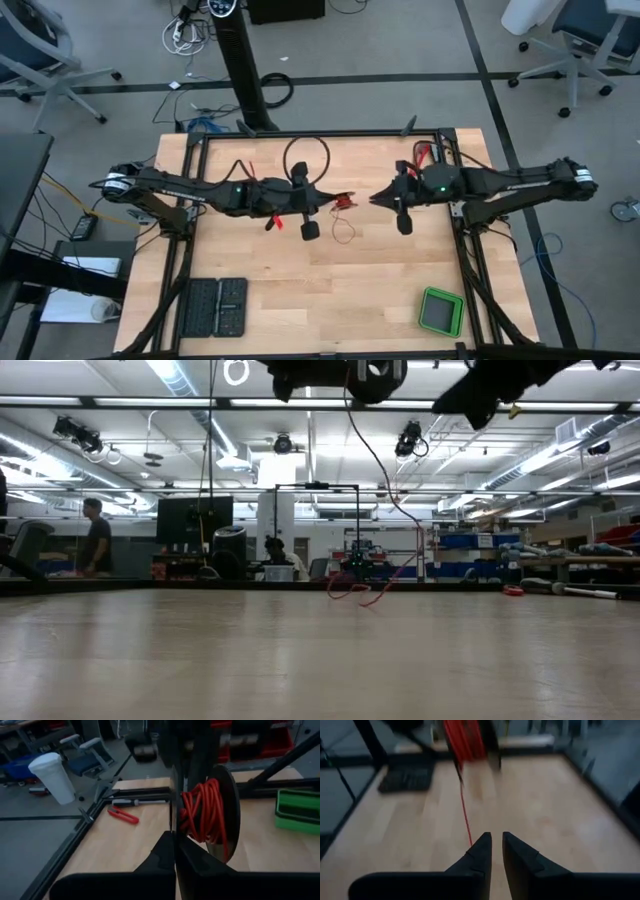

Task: Coil cords
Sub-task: Coil the red wire onto the black spool

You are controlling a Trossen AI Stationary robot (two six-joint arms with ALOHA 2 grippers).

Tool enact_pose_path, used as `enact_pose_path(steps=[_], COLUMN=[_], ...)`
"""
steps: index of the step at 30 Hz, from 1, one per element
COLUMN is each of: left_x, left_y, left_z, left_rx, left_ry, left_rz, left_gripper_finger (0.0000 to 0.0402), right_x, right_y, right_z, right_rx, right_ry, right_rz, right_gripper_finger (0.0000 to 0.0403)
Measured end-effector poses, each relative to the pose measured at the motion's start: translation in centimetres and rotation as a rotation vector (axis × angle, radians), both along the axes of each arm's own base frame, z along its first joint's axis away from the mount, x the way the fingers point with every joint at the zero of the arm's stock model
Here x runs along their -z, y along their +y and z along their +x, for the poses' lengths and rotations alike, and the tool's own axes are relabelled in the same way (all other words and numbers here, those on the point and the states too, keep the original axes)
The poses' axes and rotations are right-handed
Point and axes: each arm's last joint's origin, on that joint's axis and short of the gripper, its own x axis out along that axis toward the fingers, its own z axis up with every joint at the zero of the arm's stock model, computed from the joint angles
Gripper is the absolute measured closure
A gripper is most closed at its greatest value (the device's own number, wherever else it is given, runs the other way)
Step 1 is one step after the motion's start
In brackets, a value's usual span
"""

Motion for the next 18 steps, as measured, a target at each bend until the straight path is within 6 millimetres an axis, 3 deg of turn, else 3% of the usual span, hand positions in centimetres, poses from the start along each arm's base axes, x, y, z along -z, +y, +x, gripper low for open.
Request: enact_pose_path(steps=[7,12,18], left_x=[-0.6,-0.5,-0.5], left_y=[0.0,0.0,0.0], left_z=[0.0,0.0,0.0], left_rx=[-0.005,-0.005,-0.004], left_ry=[-0.056,-0.055,-0.046], left_rz=[-0.026,-0.026,-0.025], left_gripper_finger=[0.0401,0.0401,0.0401], right_x=[3.3,5.7,7.3], right_y=[0.4,0.5,0.2], right_z=[3.4,6.4,8.3], right_rx=[-0.048,-0.098,-0.198], right_ry=[0.148,0.163,0.156], right_rz=[0.021,0.051,0.117], right_gripper_finger=[0.033,0.0303,0.0283])
